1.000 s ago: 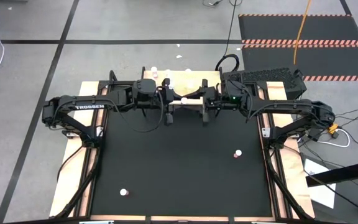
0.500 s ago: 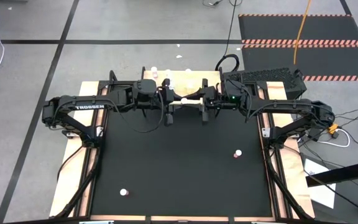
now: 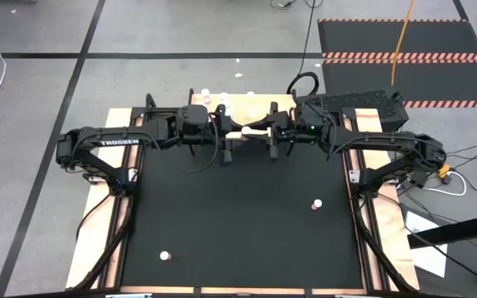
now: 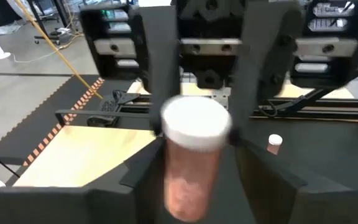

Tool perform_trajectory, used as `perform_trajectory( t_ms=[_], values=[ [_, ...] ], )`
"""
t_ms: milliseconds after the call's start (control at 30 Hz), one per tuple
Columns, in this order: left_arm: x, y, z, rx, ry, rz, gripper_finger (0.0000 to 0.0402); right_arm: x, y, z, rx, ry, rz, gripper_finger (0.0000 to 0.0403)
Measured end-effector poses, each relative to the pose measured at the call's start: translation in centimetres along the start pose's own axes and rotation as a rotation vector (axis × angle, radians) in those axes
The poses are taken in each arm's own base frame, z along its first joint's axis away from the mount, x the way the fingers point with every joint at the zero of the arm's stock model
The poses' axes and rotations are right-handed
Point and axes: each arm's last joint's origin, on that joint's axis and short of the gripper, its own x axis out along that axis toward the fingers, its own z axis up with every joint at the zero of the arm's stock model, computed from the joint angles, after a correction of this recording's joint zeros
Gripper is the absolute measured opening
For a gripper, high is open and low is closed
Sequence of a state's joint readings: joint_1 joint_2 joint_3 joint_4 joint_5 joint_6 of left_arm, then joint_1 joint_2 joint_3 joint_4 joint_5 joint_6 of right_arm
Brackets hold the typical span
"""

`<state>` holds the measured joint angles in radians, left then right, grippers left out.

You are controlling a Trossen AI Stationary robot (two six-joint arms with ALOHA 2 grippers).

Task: Pick and place medicine bottles onto shelf by color
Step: Put the top left pink pill bottle on the shelf

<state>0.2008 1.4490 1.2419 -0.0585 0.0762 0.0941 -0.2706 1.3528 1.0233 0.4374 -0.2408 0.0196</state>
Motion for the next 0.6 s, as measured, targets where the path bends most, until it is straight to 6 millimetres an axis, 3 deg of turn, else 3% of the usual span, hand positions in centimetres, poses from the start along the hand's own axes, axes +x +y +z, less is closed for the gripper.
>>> perform_trajectory(
  t_ms=[300,600],
  values=[
    [-0.4,0.2,-0.1,-0.029,0.031,0.043,0.0271,-2.0,-2.5,1.4,-0.037,-0.030,-0.084,0.0120],
    [-2.3,0.2,0.0,-0.050,0.096,0.096,0.0283,-5.2,-7.5,1.7,-0.082,0.032,-0.288,0.0120]
  ],
)
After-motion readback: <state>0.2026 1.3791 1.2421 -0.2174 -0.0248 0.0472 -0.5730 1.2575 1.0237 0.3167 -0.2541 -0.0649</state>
